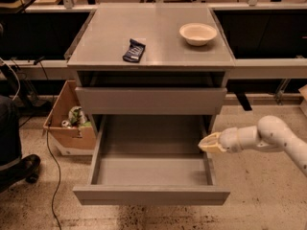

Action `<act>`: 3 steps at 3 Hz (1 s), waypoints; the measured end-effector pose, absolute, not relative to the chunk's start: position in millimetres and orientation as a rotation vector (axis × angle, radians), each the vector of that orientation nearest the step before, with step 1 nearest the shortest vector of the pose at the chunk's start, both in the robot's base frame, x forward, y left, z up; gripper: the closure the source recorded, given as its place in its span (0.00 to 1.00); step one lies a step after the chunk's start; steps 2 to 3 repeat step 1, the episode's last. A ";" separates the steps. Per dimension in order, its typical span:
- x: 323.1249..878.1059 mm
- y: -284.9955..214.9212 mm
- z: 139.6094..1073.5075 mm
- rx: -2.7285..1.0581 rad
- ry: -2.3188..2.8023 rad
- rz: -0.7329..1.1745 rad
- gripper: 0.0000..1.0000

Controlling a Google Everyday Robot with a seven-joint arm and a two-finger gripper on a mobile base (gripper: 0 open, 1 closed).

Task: Open middle drawer

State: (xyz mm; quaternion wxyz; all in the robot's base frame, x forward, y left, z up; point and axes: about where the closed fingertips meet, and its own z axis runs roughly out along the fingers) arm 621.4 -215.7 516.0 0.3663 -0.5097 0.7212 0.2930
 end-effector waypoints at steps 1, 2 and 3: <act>625.1 -217.8 520.5 -1.309 1.850 0.741 0.82; 625.1 -217.8 520.5 -1.309 1.850 0.741 0.82; 625.1 -217.8 520.5 -1.309 1.850 0.741 0.82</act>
Offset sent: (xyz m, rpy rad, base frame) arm 0.0000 0.0000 0.0000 0.0000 0.0000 0.0000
